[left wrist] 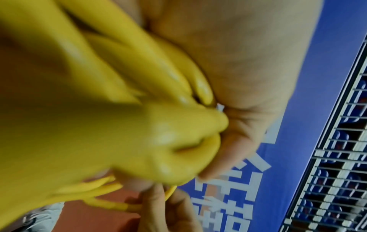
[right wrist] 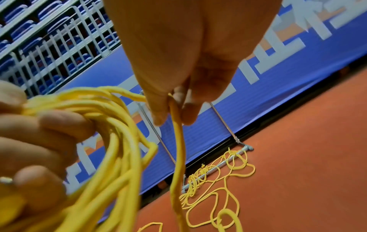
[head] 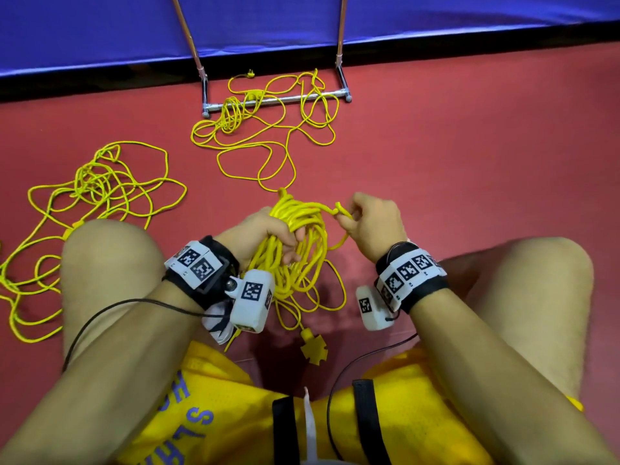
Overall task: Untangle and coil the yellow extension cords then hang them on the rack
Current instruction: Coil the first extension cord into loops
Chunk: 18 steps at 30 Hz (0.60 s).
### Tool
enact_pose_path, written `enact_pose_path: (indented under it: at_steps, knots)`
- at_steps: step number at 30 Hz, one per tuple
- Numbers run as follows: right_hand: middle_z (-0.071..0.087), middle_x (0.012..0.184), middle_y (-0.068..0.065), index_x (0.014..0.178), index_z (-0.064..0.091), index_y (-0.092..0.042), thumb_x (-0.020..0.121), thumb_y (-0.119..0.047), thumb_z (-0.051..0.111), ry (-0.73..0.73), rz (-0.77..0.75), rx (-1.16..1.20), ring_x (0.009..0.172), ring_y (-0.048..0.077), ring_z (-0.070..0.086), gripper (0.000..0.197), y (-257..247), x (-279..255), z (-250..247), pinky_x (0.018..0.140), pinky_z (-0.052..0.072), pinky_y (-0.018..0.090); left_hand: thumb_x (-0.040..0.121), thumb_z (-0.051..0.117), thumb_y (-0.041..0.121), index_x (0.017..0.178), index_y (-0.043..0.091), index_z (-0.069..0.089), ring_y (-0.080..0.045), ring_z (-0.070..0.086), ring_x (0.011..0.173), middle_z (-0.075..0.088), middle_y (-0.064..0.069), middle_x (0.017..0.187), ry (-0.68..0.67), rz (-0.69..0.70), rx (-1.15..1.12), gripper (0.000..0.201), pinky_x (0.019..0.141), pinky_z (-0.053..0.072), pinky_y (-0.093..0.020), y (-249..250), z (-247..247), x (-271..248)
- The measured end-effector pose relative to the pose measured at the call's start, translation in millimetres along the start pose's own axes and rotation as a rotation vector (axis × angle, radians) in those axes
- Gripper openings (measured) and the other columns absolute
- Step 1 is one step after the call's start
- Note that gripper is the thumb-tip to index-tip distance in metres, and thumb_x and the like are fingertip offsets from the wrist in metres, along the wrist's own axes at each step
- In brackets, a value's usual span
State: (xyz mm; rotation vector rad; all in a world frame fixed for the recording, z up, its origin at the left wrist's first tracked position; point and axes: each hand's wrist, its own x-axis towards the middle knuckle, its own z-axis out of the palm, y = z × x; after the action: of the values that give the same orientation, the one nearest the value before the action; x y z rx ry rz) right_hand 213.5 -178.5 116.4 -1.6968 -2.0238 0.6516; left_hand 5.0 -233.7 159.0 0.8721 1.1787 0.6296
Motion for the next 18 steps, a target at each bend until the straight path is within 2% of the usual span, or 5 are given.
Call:
enact_pose_path:
  at_steps: [5,8,10,13,18]
  knots:
    - [0.065,0.058,-0.001,0.072,0.062,-0.018,0.085,-0.030,0.076,-0.058,0.052,0.518,0.055,0.024,0.064,0.022,3,-6,8,0.067,0.055,0.042,0.044,0.065,0.008,0.066,0.006,0.064,-0.028,0.052,0.051,0.051,-0.013,0.053,0.367,-0.075,-0.125,0.022,0.064,0.047,-0.035,5,-16,13]
    - [0.046,0.050,-0.010,0.074,0.060,-0.012,0.095,-0.020,0.065,-0.072,0.062,0.675,0.041,0.005,0.045,0.023,0,-3,4,0.047,0.046,0.030,0.012,0.078,0.024,0.085,-0.001,0.069,-0.032,0.057,0.062,0.059,-0.020,0.078,0.609,-0.083,-0.096,0.078,0.065,0.053,-0.047,-18,-45,39]
    - [0.046,0.047,-0.016,0.076,0.063,-0.008,0.097,-0.024,0.062,-0.046,0.037,0.648,0.045,-0.001,0.039,0.027,0,-2,3,0.051,0.037,0.020,0.013,0.075,0.030,0.096,-0.004,0.066,-0.036,0.062,0.066,0.064,-0.022,0.085,0.708,-0.042,-0.066,0.090,0.064,0.058,-0.052,-43,-63,60]
    - [0.051,0.057,-0.014,0.083,0.066,-0.012,0.093,-0.034,0.066,0.018,-0.021,0.456,0.056,-0.001,0.045,0.024,8,-5,11,0.062,0.038,0.027,0.010,0.076,0.035,0.089,0.004,0.070,-0.041,0.066,0.071,0.065,-0.025,0.083,0.708,0.005,-0.023,0.085,0.067,0.058,-0.060,-37,-53,51]
    - [0.050,0.062,-0.011,0.088,0.054,-0.021,0.079,-0.022,0.080,0.172,-0.018,0.451,0.054,0.003,0.047,0.027,12,-8,20,0.059,0.041,0.022,0.046,0.067,0.007,0.077,0.003,0.063,-0.028,0.056,0.050,0.053,-0.017,0.058,0.520,0.172,-0.231,0.031,0.056,0.050,-0.034,-3,-8,23]
